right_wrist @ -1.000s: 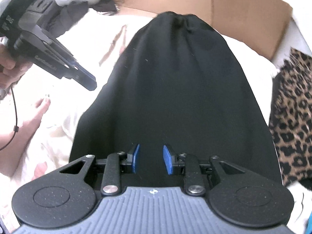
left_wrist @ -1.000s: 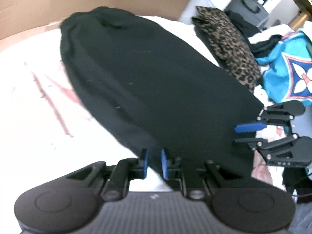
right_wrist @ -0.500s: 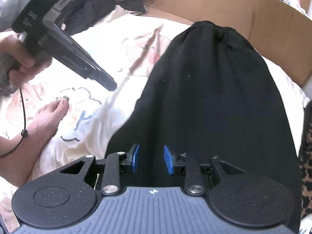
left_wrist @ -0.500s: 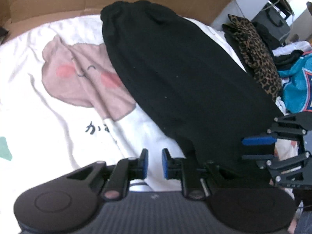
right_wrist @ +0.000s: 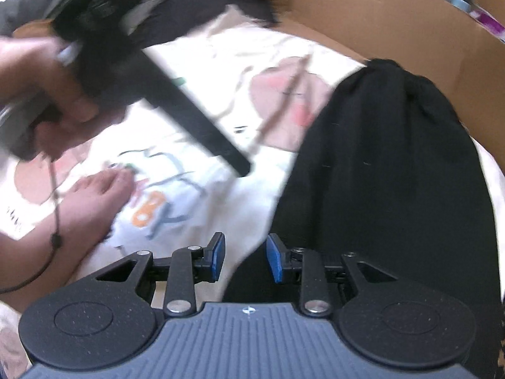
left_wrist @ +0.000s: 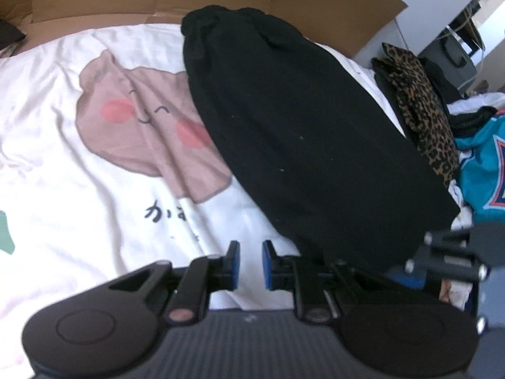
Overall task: Fold clothes
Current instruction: 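Lift the right tool away from the folded trousers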
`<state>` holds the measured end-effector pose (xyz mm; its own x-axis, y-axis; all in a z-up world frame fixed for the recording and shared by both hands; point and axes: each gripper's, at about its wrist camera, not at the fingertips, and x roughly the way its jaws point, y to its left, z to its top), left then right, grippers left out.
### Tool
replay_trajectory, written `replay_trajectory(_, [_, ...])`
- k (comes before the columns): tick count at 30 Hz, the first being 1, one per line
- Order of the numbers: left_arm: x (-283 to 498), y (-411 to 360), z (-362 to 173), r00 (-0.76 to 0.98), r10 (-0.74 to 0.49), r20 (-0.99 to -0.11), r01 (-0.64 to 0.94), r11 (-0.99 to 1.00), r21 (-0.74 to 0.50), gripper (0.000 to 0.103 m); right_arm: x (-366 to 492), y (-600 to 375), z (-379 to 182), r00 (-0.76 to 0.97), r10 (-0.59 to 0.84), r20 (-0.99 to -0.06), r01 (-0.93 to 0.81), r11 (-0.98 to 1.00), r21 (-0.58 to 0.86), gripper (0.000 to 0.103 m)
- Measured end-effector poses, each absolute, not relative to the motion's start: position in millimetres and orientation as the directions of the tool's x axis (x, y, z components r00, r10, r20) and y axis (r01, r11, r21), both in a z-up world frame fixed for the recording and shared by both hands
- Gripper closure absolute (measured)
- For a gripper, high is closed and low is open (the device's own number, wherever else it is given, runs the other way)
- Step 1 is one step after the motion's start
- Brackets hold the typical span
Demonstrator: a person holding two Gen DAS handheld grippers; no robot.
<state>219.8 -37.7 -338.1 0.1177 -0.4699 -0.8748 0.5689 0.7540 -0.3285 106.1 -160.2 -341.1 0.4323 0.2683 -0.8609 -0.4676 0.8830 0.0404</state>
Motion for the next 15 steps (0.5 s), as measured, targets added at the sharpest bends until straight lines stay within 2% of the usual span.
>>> replay_trajectory(5, [220, -35, -341, 0.117, -0.464, -0.878, 0.562, 0.760, -0.326, 0.088, 95, -147, -355, 0.384, 0.226, -0.895, -0.501, 0.865, 0.003, 0.067])
replay_trajectory(11, [218, -39, -341, 0.111, -0.458, -0.882, 0.572, 0.755, -0.320, 0.088, 84, -149, -373, 0.367, 0.151, -0.918, -0.499, 0.865, -0.058, 0.062])
replay_trajectory(14, [214, -44, -338, 0.101, -0.467, -0.878, 0.582, 0.744, -0.329, 0.088, 80, -153, -373, 0.376, 0.142, -0.915, -0.513, 0.855, -0.078, 0.065])
replay_trajectory(15, [212, -46, -337, 0.093, -0.473, -0.876, 0.589, 0.736, -0.334, 0.088, 80, -157, -372, 0.374, 0.145, -0.916, -0.503, 0.862, -0.068, 0.070])
